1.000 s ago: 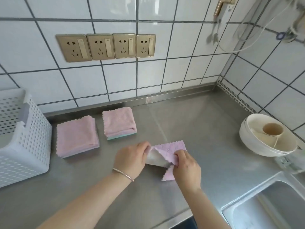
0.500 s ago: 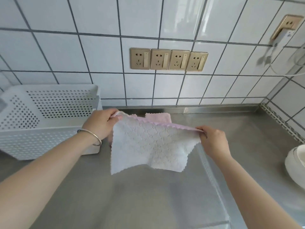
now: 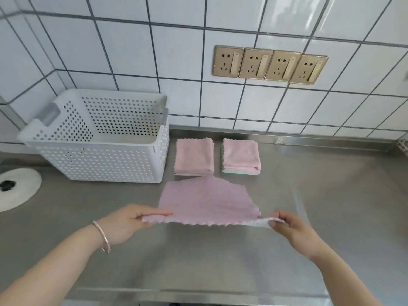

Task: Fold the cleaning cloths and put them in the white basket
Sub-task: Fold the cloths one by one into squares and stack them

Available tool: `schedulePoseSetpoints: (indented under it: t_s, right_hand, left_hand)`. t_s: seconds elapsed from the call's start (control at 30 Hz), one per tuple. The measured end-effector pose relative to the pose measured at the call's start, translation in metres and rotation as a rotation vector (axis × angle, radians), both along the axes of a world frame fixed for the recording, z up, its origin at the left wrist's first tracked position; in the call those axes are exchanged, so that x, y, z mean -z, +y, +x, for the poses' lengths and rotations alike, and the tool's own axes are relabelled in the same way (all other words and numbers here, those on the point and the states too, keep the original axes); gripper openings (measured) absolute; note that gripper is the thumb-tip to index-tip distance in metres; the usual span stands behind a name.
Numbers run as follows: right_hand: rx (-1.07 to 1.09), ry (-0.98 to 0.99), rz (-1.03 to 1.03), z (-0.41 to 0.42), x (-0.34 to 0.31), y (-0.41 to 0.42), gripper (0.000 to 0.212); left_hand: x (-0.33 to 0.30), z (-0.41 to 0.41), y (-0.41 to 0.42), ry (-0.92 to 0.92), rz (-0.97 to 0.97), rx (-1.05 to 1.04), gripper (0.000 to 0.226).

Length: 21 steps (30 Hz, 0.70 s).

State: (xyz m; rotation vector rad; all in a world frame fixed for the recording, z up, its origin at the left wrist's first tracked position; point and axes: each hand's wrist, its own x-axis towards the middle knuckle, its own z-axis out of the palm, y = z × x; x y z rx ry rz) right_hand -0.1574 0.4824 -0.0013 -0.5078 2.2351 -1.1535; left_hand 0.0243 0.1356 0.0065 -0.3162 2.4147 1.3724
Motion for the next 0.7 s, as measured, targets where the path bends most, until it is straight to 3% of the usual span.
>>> schedulePoseSetpoints:
  t_s: [0.13, 0.23, 0.33, 0.4, 0.57, 0.7]
  right_hand:
    - [-0.105, -0.143, 0.24, 0.015, 0.057, 0.017, 0.025]
    - [-0.206, -0.212, 0.353, 0.017, 0.076, 0.024, 0.025]
    - [-0.23, -0.267, 0.411, 0.013, 0.08, 0.023, 0.025]
    - [-0.171, -0.318, 0.366, 0.006, 0.082, 0.015, 0.02]
    - [0.191, -0.344, 0.12, -0.014, 0.091, -0.021, 0.008]
    - [0.294, -0.205, 0.114, -0.026, 0.094, -0.055, 0.011]
  left_hand:
    - [0.054, 0.024, 0.01, -0.192, 0.033, 0.003, 0.046]
    - [0.08, 0.033, 0.014, -0.317, 0.054, 0.009, 0.021]
    - [0.09, 0.028, 0.016, -0.403, 0.108, -0.016, 0.018]
    - [0.094, 0.019, 0.014, -0.421, 0.106, -0.073, 0.019]
    - [0.107, -0.007, 0.004, -0.34, 0.158, -0.442, 0.02]
    - [0.106, -0.034, 0.009, -0.293, 0.145, -0.576, 0.027]
